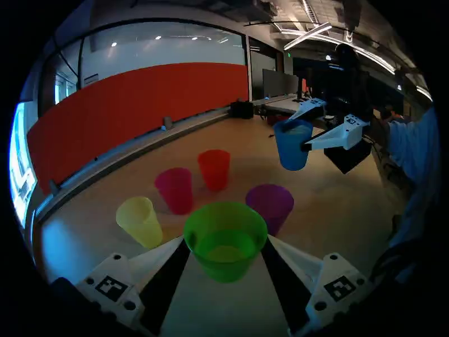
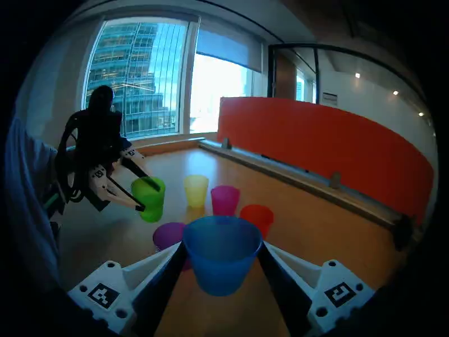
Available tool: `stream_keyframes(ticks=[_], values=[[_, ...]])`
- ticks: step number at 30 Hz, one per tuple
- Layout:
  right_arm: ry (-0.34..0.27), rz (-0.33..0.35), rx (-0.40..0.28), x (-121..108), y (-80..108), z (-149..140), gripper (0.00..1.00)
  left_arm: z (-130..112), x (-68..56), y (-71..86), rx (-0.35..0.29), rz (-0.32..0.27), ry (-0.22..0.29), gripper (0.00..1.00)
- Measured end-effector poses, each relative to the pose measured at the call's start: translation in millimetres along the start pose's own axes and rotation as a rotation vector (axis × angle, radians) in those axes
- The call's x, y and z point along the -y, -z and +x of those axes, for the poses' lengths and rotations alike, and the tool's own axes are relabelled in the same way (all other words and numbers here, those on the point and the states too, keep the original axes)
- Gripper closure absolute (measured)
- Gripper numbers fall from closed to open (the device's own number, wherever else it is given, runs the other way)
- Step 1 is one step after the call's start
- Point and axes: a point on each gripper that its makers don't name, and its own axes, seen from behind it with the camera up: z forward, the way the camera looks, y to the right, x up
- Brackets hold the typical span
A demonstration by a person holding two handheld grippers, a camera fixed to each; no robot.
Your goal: Pour water
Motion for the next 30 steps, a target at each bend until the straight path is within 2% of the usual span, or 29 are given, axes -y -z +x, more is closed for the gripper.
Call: stream_keyframes(ticks=[15, 30], values=[[0.0, -0.012, 0.082, 2.4, -12.3, -42.1, 0.09, -28.3, -3.3, -17.7, 0.083, -0.027, -0.017, 0.15], [-0.006, -0.009, 0.122, 5.4, -17.6, -63.8, 0.09, -42.0, -2.4, -23.3, 0.093, -0.034, 0.021, 0.15]])
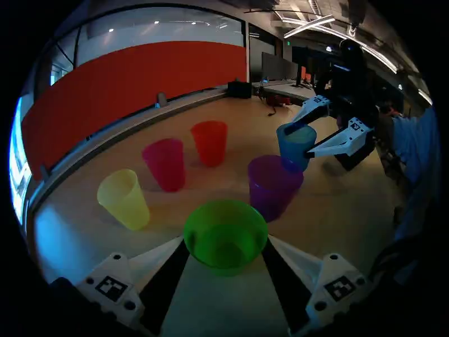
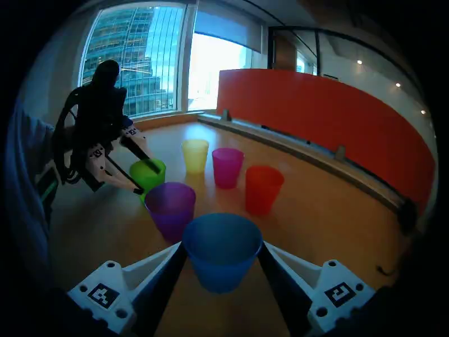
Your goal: Pour water
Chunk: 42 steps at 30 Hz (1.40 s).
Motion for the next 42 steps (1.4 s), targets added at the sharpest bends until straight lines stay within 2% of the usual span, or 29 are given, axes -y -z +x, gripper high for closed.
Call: stream_keyframes(ticks=[10, 12, 18, 31, 37, 42], values=[[-0.003, 0.002, 0.008, 2.1, -2.0, -4.3, 0.09, -9.8, 4.7, 1.9, 0.023, 0.008, 0.0, 0.09], [-0.004, 0.002, 0.01, 2.3, -2.1, -5.4, 0.09, -14.6, 6.7, 1.6, 0.038, 0.018, -0.006, 0.04], [-0.008, 0.009, 0.025, 4.0, -4.1, -13.9, 0.08, -23.4, 10.2, 2.3, 0.06, 0.033, -0.002, 0.04], [-0.01, 0.0, 0.034, 3.2, -1.9, -20.5, 0.08, -19.5, 10.3, 12.9, 0.046, 0.04, 0.013, 0.04], [-0.016, -0.001, 0.044, 4.7, 0.3, -23.3, 0.0, -16.6, 9.9, 14.9, 0.041, 0.041, 0.02, 0.04], [-0.028, -0.005, 0.047, 5.0, 3.9, -25.5, 0.0, -16.8, 9.4, 19.9, 0.039, 0.048, 0.023, 0.04]])
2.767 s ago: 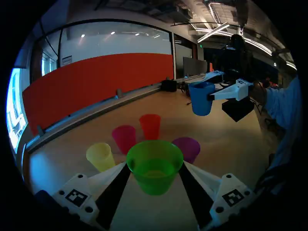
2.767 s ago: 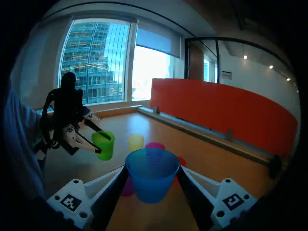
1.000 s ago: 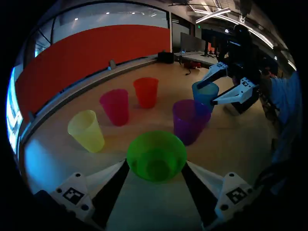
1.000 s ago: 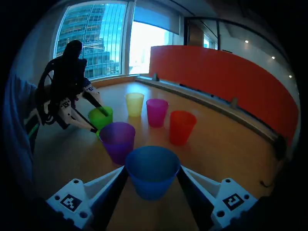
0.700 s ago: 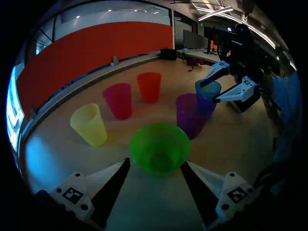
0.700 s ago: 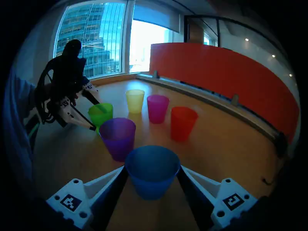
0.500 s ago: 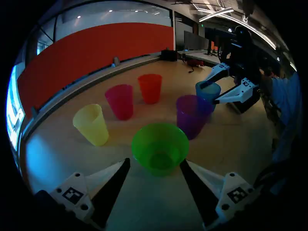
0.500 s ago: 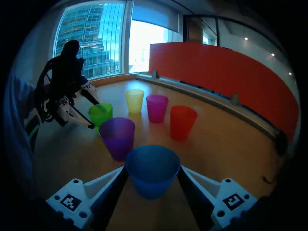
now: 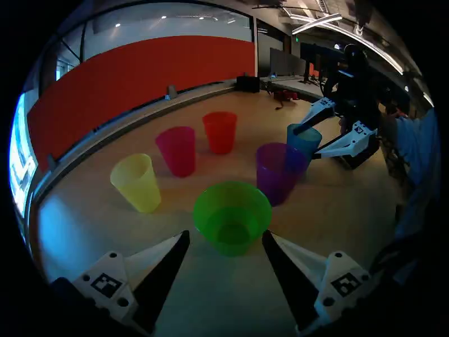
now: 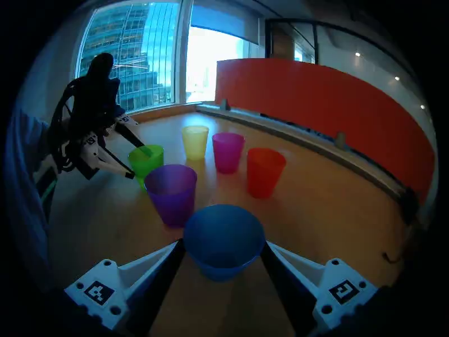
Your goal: Pour water
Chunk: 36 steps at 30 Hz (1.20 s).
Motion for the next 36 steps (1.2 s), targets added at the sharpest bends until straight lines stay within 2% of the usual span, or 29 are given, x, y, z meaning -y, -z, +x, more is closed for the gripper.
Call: stream_keyframes(ticks=[6, 18, 29, 36], values=[[-0.012, -0.019, -0.001, -3.2, 11.6, -3.6, 0.0, -2.0, 3.9, 11.0, -0.005, 0.025, 0.005, 0.04], [-0.039, -0.083, -0.006, -12.9, 45.0, -18.3, 0.0, -3.2, 15.8, 45.2, -0.05, 0.097, 0.033, 0.04], [-0.087, -0.161, -0.066, -22.7, 66.3, -10.1, 0.0, 2.1, 24.8, 71.7, -0.144, 0.182, 0.075, 0.04], [-0.129, -0.227, -0.137, -30.8, 79.8, 6.9, 0.0, 9.1, 39.9, 96.0, -0.24, 0.276, 0.128, 0.04]])
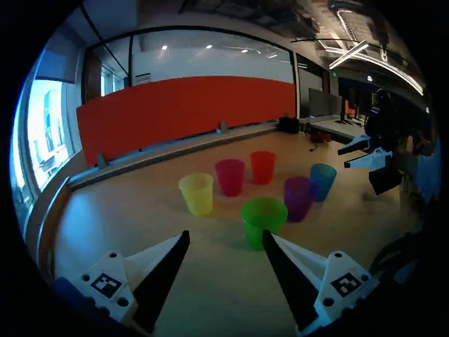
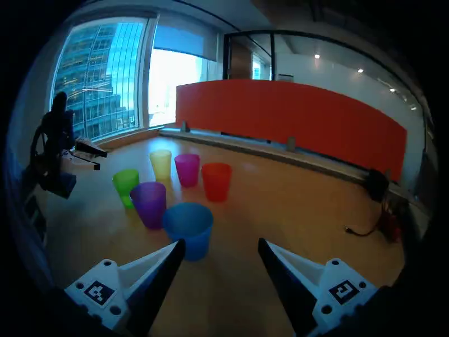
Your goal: Pour water
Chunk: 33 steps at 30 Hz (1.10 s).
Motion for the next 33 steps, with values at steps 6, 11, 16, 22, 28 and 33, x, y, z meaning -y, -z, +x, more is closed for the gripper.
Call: stream_keyframes(ticks=[6, 11, 16, 22, 28, 33], values=[[-0.018, -0.091, -0.083, -15.5, 5.0, 28.1, 0.0, 17.4, 21.6, 18.0, -0.097, 0.111, 0.023, 0.04], [-0.04, -0.174, -0.155, -29.4, 9.6, 51.6, 0.0, 35.1, 32.9, 31.9, -0.183, 0.18, 0.052, 0.04], [-0.069, -0.243, -0.217, -40.8, 13.8, 66.3, 0.0, 48.7, 38.7, 44.0, -0.244, 0.24, 0.051, 0.04], [-0.092, -0.34, -0.296, -54.9, 22.5, 79.3, 0.0, 60.8, 38.6, 55.6, -0.303, 0.294, 0.047, 0.04], [-0.114, -0.464, -0.378, -73.9, 35.9, 90.3, 0.0, 65.4, 38.9, 62.1, -0.336, 0.331, 0.066, 0.04], [-0.126, -0.537, -0.439, -81.8, 45.8, 99.6, 0.0, 69.4, 43.9, 67.2, -0.369, 0.366, 0.099, 0.04]])
